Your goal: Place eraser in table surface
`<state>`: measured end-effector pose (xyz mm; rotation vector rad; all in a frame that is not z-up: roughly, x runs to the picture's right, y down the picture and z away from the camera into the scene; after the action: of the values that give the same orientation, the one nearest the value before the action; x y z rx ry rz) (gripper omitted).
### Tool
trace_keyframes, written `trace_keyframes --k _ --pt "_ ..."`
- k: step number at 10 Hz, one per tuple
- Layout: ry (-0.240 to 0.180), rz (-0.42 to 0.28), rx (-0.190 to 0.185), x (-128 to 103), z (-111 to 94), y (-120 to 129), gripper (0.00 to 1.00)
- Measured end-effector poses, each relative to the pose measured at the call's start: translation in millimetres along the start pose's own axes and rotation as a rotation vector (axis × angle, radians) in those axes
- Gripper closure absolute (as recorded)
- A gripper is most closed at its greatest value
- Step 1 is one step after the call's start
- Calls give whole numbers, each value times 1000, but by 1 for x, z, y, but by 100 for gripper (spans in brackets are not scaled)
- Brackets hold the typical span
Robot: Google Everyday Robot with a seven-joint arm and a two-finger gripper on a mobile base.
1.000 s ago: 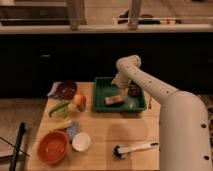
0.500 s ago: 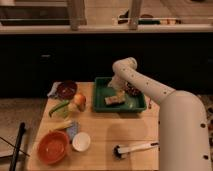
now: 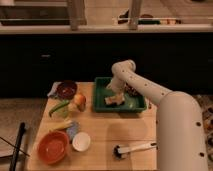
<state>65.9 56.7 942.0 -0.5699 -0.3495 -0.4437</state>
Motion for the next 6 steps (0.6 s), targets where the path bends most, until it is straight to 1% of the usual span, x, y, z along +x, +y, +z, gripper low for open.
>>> trace_keyframes --k 2,3,4,5,6 --pt "-16 11 -11 0 10 4 20" --pt "-19 14 -15 1 13 7 23" --pt "-20 18 -16 2 14 9 30" --pt "-21 20 -15 2 15 10 34" --pt "-19 24 -13 2 15 13 51"
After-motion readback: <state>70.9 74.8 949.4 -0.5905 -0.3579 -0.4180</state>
